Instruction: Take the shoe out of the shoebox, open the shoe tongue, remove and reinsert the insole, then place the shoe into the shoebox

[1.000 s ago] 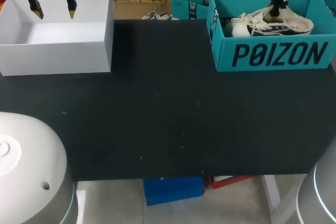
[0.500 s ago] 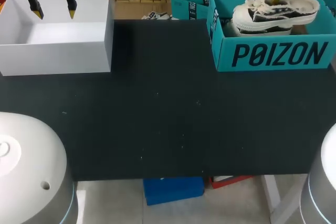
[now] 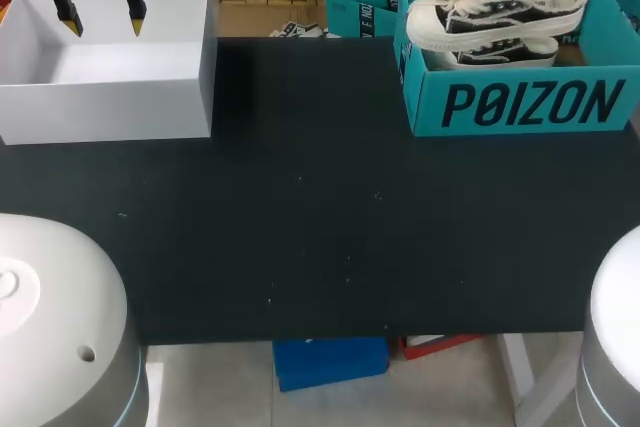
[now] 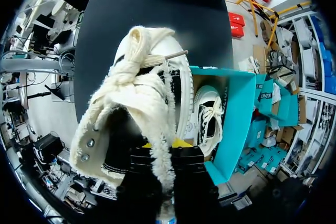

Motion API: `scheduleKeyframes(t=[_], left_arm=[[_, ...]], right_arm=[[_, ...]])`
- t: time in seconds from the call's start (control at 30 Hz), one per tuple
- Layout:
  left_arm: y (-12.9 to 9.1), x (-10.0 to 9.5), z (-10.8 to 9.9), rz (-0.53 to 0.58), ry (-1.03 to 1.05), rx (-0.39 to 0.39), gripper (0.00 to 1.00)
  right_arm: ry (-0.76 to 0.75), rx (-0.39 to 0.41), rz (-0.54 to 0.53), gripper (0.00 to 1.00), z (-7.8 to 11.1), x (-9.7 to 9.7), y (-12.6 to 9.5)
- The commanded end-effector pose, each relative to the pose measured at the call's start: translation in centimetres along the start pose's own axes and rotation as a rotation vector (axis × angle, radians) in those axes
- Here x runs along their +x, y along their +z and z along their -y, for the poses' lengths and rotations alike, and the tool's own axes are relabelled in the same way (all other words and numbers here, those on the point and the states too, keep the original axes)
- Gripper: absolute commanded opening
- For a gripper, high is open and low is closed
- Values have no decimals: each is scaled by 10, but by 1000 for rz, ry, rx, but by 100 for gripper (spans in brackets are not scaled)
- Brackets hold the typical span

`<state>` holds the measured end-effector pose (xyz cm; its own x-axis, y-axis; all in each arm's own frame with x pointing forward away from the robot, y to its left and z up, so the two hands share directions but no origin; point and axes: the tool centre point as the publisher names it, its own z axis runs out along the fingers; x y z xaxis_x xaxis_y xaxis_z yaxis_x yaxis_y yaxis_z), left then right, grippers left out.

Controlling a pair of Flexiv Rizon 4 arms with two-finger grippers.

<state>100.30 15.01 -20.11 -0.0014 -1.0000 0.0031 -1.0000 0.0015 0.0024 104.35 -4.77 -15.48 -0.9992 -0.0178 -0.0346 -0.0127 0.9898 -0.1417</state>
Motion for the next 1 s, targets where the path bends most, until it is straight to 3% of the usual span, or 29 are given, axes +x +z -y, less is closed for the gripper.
scheduleKeyframes(t=[0.03, 0.2, 0.63, 1.0], left_arm=[[-1, 0, -1, 2, -1, -1, 100], [-1, 0, -1, 2, -1, -1, 100], [-1, 0, -1, 2, -1, -1, 100], [-1, 0, -1, 2, -1, -1, 100]], right_arm=[[1, 23, 65, 0, -21, 44, -17], [26, 6, 66, 0, -55, 79, -16], [22, -63, 33, 0, -191, 133, 23], [7, -130, 36, 0, -249, 150, 67]])
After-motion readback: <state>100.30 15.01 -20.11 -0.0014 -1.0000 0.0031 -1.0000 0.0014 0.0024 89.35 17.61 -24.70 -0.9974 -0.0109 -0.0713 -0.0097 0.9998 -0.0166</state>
